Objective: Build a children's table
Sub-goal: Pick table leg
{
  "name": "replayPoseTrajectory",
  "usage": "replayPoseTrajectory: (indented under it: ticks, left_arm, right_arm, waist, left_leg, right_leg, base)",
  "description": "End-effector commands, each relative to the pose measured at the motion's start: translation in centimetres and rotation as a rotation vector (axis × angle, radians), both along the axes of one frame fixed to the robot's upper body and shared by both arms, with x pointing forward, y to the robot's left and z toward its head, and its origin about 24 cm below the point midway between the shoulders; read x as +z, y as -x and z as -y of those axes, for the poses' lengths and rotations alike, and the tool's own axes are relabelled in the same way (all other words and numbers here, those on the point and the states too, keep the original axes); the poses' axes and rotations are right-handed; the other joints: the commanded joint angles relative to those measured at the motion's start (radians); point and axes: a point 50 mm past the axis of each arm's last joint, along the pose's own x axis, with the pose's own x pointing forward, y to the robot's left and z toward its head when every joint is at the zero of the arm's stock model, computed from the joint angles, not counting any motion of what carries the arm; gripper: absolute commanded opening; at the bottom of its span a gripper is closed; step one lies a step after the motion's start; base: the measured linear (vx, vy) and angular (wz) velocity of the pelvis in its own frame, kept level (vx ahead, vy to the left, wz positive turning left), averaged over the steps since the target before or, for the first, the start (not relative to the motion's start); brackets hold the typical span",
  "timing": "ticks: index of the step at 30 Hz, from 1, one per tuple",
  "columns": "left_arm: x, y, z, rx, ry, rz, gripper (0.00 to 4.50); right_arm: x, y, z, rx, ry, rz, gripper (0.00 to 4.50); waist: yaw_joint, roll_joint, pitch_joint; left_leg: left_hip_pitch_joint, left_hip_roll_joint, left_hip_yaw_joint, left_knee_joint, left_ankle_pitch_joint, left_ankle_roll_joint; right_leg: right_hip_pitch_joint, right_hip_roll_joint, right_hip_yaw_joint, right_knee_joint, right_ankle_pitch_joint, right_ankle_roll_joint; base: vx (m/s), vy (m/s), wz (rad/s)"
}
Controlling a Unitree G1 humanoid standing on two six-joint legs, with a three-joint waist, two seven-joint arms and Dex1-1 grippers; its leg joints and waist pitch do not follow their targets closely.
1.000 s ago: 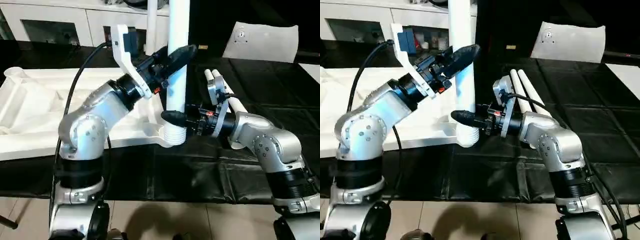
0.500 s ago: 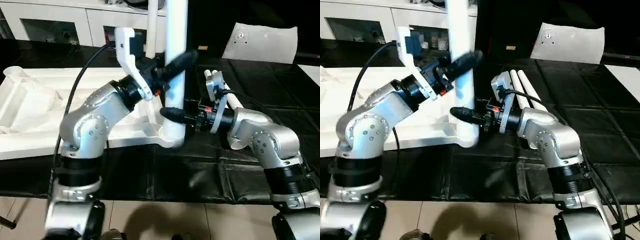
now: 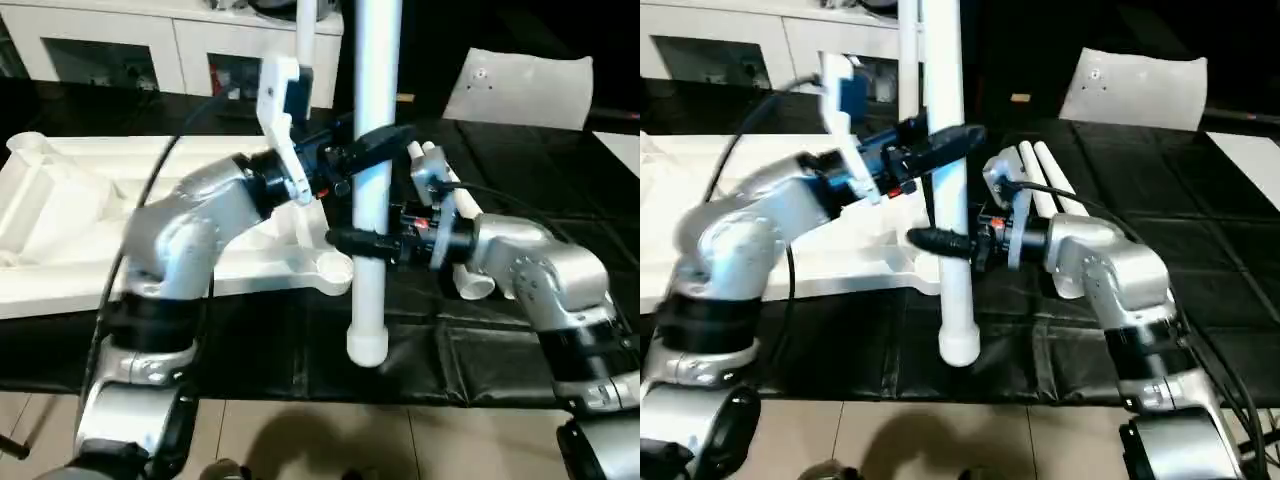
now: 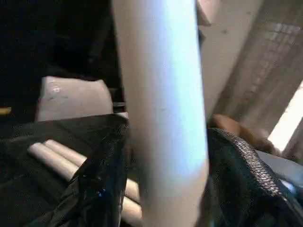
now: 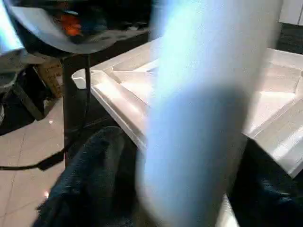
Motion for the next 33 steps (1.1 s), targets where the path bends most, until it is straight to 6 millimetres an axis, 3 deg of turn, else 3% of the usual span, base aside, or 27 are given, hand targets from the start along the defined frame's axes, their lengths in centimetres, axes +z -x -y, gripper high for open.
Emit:
replayPoseTrajectory:
  ticks: [1,2,9,11,12,29,33]
  left_arm:
    - [1.38,-0.66,-0.38,0.049,0.015,0.045,2.29]
    - [1.58,-0.82,-0.73,0.055,0.024,0.047,2.29]
    - [1.65,-0.94,-1.21,0.066,0.029,0.056,2.29]
    - [1.55,-0.92,-1.2,0.065,0.034,0.056,2.29]
    - [1.52,-0.9,-1.19,0.062,0.034,0.056,2.29]
    - [2.07,-0.6,-0.68,0.027,0.074,0.068,2.29]
    - [2.19,-0.15,-0.48,0.016,-0.008,0.162,2.29]
  right_arm:
    - [0.65,-0.67,0.93,-0.069,-0.031,0.017,2.72]
    - [0.65,-0.91,1.11,-0.097,-0.041,0.017,2.72]
    - [0.43,-0.92,0.96,-0.107,-0.054,0.027,2.03]
    - [0.43,-0.87,0.94,-0.104,-0.056,0.029,2.03]
    - [0.43,-0.87,0.93,-0.104,-0.057,0.029,1.79]
    - [0.87,-1.32,0.58,-0.126,-0.099,0.059,1.67]
    - [1.24,-1.47,0.43,-0.153,-0.119,0.121,1.67]
  waist:
    - [-0.001,0.0,-0.083]
    - [-0.001,0.006,-0.082]
    - [-0.005,0.001,-0.083]
    - [-0.005,0.001,-0.081]
    - [-0.005,0.001,-0.081]
    - [-0.005,-0.002,-0.08]
    - [-0.006,-0.001,-0.079]
  left_leg:
    - [0.021,0.012,-0.01,-0.06,-0.165,-0.007]
    - [0.02,0.011,-0.01,-0.061,-0.162,-0.007]
    - [0.02,0.014,-0.009,-0.06,-0.153,0.006]
    - [0.021,0.014,-0.008,-0.06,-0.161,0.007]
    - [0.021,0.014,-0.008,-0.06,-0.163,0.006]
    - [0.022,0.015,-0.008,-0.061,-0.17,0.005]
    - [0.021,0.017,-0.01,-0.064,-0.177,0.001]
  right_leg:
    - [0.049,-0.049,0.021,-0.073,-0.248,-0.159]
    - [0.05,-0.05,0.021,-0.073,-0.246,-0.162]
    - [0.051,-0.049,0.02,-0.068,-0.205,-0.194]
    - [0.05,-0.049,0.02,-0.069,-0.22,-0.192]
    - [0.051,-0.05,0.021,-0.07,-0.229,-0.19]
    - [0.047,-0.051,0.021,-0.073,-0.252,-0.183]
    - [0.046,-0.052,0.021,-0.074,-0.272,-0.168]
  base:
    - [0.0,0.0,0.0]
    - [0.0,0.0,0.0]
    - [0.0,0.0,0.0]
    - [0.0,0.0,0.0]
    - [0.0,0.0,0.0]
    - [0.0,0.0,0.0]
    - [0.0,0.0,0.0]
